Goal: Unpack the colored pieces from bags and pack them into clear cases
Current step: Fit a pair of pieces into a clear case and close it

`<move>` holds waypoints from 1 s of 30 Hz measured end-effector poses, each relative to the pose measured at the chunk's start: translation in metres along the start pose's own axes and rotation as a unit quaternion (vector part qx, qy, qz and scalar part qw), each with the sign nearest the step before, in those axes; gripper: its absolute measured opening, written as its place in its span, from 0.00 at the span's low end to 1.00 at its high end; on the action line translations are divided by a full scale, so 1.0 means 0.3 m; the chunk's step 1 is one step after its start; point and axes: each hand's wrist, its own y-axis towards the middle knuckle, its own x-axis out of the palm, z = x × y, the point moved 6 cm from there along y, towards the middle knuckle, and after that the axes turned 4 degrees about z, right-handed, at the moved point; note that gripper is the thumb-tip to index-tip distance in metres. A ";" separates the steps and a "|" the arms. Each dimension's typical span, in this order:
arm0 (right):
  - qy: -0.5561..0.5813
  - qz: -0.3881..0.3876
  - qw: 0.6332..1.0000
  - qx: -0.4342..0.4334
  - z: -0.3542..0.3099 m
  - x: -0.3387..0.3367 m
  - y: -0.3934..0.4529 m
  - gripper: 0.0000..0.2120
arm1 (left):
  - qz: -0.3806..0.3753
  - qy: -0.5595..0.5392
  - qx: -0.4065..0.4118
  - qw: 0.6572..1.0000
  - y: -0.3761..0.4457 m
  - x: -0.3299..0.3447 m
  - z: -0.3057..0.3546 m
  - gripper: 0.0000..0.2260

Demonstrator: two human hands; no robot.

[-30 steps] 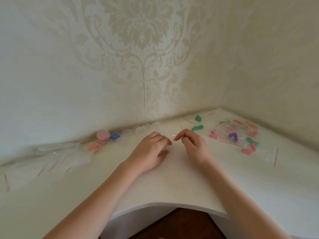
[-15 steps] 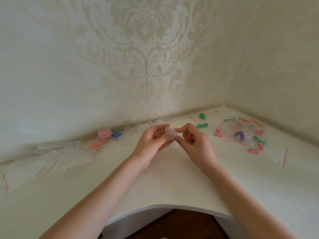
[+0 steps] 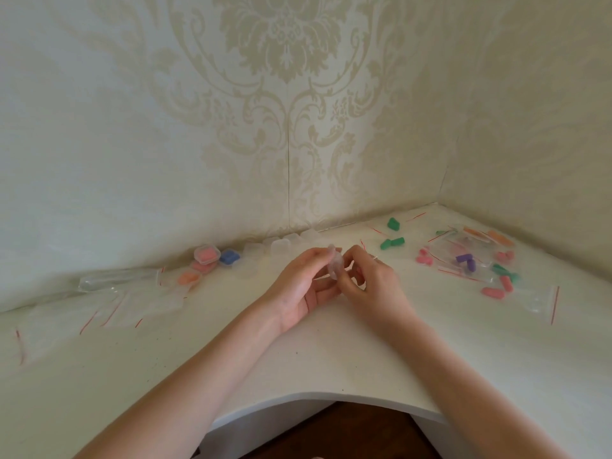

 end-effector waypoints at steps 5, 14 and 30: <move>-0.035 -0.041 0.997 -0.057 -0.010 0.011 -0.009 0.09 | 0.013 0.040 -0.009 0.999 0.013 -0.028 -0.012 0.03; 0.106 -0.014 0.991 0.081 0.036 -0.005 0.019 0.10 | 0.069 0.179 0.182 0.964 0.005 -0.044 0.065 0.16; 0.251 -0.075 0.933 0.245 0.054 0.015 0.008 0.15 | 0.059 0.434 0.384 0.813 -0.047 0.026 0.085 0.19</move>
